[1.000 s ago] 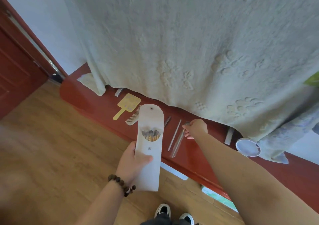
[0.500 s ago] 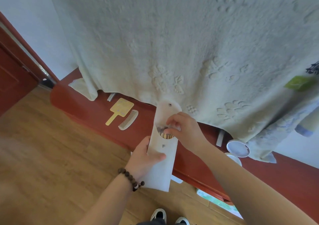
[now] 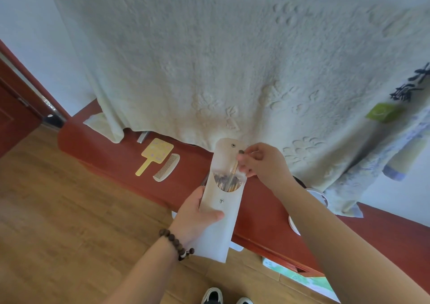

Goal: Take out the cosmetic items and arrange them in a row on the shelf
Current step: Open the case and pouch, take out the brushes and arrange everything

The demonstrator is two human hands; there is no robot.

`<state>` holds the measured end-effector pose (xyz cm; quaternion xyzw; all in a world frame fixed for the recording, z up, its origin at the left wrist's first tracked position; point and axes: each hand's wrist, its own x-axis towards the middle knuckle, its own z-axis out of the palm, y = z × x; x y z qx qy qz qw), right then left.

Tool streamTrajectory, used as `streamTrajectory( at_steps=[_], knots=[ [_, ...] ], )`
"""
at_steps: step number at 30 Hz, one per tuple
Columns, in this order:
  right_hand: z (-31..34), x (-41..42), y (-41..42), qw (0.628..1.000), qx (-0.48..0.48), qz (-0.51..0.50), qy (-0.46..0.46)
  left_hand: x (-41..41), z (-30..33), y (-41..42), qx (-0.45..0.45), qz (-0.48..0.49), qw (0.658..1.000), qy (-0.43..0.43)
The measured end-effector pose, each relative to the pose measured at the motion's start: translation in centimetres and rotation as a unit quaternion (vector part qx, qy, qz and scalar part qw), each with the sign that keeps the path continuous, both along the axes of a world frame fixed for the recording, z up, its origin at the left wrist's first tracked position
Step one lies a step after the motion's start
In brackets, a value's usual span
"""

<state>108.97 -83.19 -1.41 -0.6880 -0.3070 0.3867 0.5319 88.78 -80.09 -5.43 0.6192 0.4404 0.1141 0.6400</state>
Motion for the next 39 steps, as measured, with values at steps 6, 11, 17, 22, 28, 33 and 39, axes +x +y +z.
streamTrajectory(
  at_steps=[6,11,17,22,28,33,39],
  knots=[
    [-0.7,-0.9,-0.2,0.999,-0.034,0.032,0.006,-0.2,-0.4,0.3,-0.004,-0.004,1.000,0.001],
    [-0.2,0.0,0.6,0.994,0.002,-0.071,0.084,-0.9,-1.2,0.2,-0.023,0.003,1.000,0.006],
    [-1.6,2.5,0.8,0.993,0.014,-0.107,0.042,-3.4,-2.2,0.7,-0.023,0.068,0.996,0.057],
    [-8.0,1.8,0.6,0.987,-0.134,-0.080,0.048,-5.1,-2.5,1.4,-0.011,0.114,0.989,0.092],
    [-13.3,0.8,1.8,0.965,-0.217,-0.130,0.075,-6.2,-2.9,1.4,-0.022,0.150,0.984,0.092],
    [-13.9,0.4,3.0,0.962,-0.245,-0.115,0.024,-7.0,-3.0,1.2,-0.032,0.157,0.983,0.086],
    [-14.2,0.6,3.8,0.953,-0.283,-0.107,-0.011,-7.2,-3.2,1.0,-0.037,0.162,0.984,0.068]
  ],
)
